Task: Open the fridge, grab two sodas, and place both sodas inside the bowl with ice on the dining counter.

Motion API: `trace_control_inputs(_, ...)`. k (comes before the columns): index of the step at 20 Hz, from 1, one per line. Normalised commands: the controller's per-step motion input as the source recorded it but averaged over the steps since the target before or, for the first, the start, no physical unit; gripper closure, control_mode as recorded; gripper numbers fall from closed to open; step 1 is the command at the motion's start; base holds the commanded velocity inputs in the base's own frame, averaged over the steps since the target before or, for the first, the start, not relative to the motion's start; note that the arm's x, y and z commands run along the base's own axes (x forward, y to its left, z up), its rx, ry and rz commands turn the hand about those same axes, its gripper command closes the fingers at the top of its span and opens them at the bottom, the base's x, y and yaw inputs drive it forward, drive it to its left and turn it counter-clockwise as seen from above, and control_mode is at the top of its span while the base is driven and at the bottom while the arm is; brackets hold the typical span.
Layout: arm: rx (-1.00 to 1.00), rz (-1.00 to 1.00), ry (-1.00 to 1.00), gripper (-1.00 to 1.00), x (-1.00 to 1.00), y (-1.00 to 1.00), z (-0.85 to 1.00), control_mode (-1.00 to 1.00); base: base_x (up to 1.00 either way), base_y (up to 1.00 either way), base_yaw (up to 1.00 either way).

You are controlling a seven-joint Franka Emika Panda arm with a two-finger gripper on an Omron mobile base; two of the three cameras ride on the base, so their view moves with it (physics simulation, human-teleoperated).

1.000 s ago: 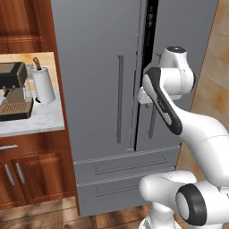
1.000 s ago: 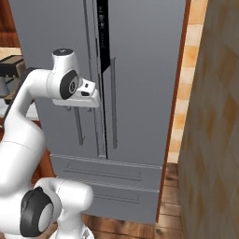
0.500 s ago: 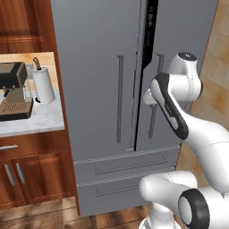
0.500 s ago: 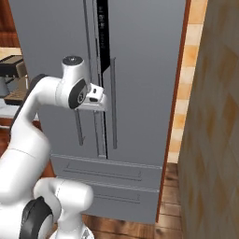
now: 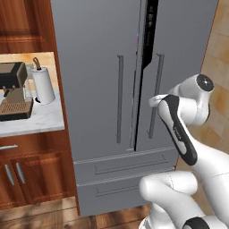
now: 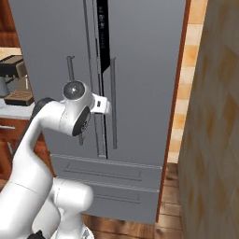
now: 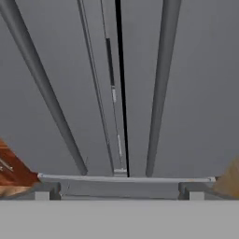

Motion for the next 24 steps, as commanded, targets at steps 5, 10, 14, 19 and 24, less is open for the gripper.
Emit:
trace_control_inputs(5, 0.0, -0.02, -0.01, -1.0, 0.56, -0.28, 0.2, -1.0, 0.0, 0.0, 0.0)
trace_control_inputs(10, 0.02, 0.0, 0.0, -1.0, 0.47, -0.51, 0.23, -1.0, 0.0, 0.0, 0.0)
trace_control_inputs(14, 0.05, 0.0, 0.0, -1.0, 0.41, -0.3, 0.1, -1.0, 0.0, 0.0, 0.0)
trace_control_inputs(19, 0.01, 0.0, 0.0, -1.0, 0.39, -0.05, 0.0, -1.0, 0.0, 0.0, 0.0)
trace_control_inputs(24, 0.0, 0.0, 0.0, -1.0, 0.31, 0.04, -0.01, -1.0, 0.0, 0.0, 0.0)
